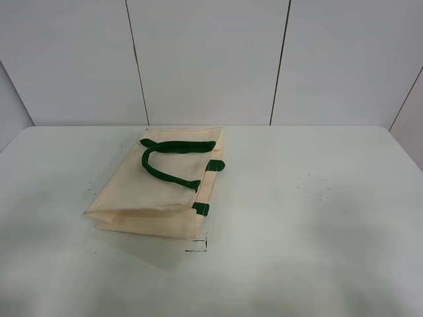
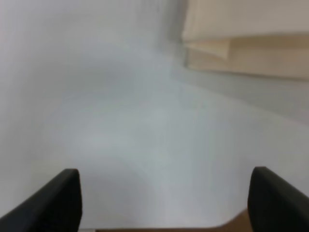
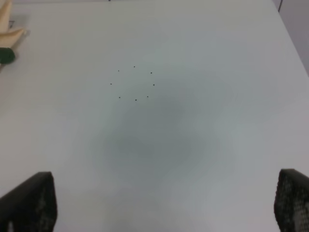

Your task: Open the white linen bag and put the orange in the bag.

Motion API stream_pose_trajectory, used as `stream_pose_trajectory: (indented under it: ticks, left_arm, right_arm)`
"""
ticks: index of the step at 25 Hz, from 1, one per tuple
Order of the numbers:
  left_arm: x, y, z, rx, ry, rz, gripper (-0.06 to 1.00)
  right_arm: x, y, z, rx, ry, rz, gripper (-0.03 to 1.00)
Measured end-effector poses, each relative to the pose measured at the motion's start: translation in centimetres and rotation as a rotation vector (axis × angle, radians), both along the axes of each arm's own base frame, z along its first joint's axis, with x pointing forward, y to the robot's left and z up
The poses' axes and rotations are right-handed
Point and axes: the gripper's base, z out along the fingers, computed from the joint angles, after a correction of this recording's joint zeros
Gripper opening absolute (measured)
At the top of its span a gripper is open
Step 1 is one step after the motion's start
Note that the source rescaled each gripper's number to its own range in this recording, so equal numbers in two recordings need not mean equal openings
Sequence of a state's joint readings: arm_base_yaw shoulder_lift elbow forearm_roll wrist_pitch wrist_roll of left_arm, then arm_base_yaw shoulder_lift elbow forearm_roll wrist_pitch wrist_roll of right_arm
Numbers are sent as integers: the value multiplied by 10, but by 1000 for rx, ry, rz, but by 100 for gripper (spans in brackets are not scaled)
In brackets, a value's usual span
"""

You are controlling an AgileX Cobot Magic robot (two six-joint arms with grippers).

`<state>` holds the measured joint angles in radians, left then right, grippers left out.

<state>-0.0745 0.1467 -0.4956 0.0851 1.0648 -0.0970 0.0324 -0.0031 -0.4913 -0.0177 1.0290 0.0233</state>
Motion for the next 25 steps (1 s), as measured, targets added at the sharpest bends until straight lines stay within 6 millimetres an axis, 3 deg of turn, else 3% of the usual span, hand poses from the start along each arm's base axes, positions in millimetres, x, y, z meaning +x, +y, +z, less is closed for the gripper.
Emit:
stream_pose_trajectory:
  ticks: [9, 25]
  left_arm:
    - [-22, 1, 0, -1, -146, 69, 96]
    - [-22, 1, 0, -8, -152, 74, 96]
  right_arm:
    - [0, 0, 0, 0, 0, 0, 100]
    - [0, 0, 0, 0, 0, 0, 100]
